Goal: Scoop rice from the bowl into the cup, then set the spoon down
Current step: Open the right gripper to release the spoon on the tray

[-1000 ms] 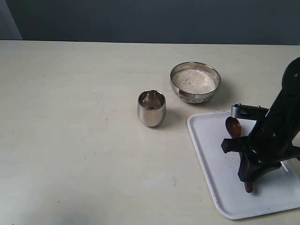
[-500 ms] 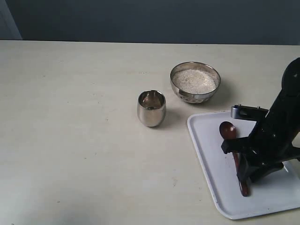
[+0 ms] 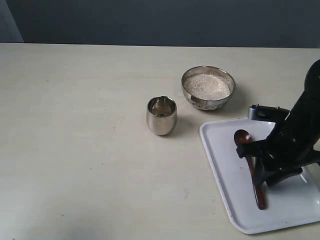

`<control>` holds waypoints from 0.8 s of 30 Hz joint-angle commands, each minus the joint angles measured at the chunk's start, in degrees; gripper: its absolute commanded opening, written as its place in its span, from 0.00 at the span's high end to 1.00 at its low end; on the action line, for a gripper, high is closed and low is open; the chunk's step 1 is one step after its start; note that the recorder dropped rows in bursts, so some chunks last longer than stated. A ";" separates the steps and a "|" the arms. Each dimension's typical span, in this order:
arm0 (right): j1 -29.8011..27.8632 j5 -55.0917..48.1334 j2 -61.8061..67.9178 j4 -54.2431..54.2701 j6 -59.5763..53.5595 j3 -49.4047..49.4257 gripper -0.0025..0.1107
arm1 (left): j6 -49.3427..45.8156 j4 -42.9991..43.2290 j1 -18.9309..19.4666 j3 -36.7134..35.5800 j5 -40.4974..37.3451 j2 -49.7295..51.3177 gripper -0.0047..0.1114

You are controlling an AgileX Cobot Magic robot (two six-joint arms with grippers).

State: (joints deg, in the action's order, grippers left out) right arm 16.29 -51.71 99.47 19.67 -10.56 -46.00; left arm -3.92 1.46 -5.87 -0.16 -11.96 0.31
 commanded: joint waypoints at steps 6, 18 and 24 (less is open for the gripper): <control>-0.34 6.84 -15.56 -1.77 -0.40 0.00 0.98 | 0.16 0.14 0.01 0.16 0.39 -0.31 0.96; -0.24 17.35 -33.29 -3.03 -0.40 0.94 0.99 | 0.16 0.14 0.01 0.16 0.39 -0.31 0.96; -0.24 23.09 -37.23 -2.93 -0.40 6.92 0.99 | 0.16 0.14 0.01 0.16 0.39 -0.31 0.96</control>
State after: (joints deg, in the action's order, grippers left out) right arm 16.29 -31.38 63.61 17.03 -10.61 -41.39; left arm -3.92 1.46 -5.87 -0.16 -11.96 0.31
